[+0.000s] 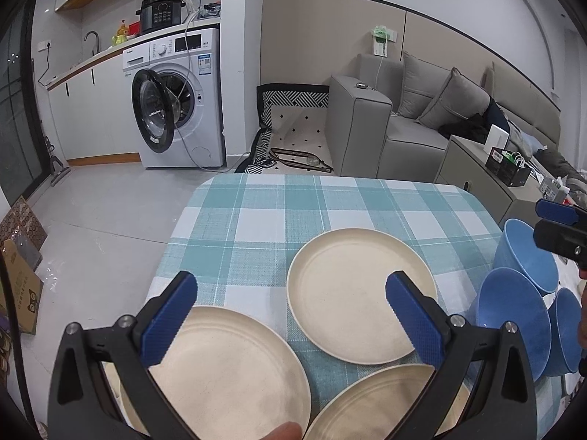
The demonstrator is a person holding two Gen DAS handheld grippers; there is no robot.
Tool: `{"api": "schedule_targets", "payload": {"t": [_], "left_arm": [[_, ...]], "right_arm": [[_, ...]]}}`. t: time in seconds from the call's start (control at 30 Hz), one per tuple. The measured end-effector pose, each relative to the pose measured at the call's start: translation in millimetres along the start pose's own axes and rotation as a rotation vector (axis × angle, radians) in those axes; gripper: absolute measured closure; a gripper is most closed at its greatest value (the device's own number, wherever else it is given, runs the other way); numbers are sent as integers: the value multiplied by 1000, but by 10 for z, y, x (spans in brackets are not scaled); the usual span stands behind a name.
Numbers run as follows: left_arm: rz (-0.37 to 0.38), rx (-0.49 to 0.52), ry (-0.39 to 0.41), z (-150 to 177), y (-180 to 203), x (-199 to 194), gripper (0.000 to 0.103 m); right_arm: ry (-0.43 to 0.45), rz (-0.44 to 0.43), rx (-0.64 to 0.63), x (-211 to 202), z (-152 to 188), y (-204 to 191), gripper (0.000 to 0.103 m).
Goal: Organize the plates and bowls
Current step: 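Move both tools toward the rim of the large cream plate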
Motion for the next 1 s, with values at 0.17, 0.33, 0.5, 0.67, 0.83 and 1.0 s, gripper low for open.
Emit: {"api": "schedule_targets", "payload": {"t": [0.17, 0.33, 0.5, 0.67, 0.83, 1.0], "left_arm": [[-3, 33, -37, 0, 27, 156, 0], [8, 17, -80, 16, -3, 335, 0], [26, 2, -146, 48, -30, 526, 0], [8, 14, -180, 85, -35, 654, 0], [20, 11, -205, 111, -40, 765, 0], [39, -6, -247, 139, -46, 895, 2]], "right_arm": [[-39, 16, -34, 255, -12, -28, 0], [-89, 18, -38, 493, 6, -18, 0], [-138, 26, -40, 709, 5, 10, 0], [-190, 29, -10, 896, 12, 84, 0], [-254, 42, -5, 1097, 74, 116, 0], [-311, 53, -18, 1273, 132, 133, 1]]}}
Point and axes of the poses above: each gripper's, at about its wrist camera, not at the fingertips, and x roughly the way its jaws point, y to its right, z to its underside, the point moved 2 cm from there along x, roughly the way its jaws point, and after that the axes turned 4 degrees about x, right-handed, at the moved point
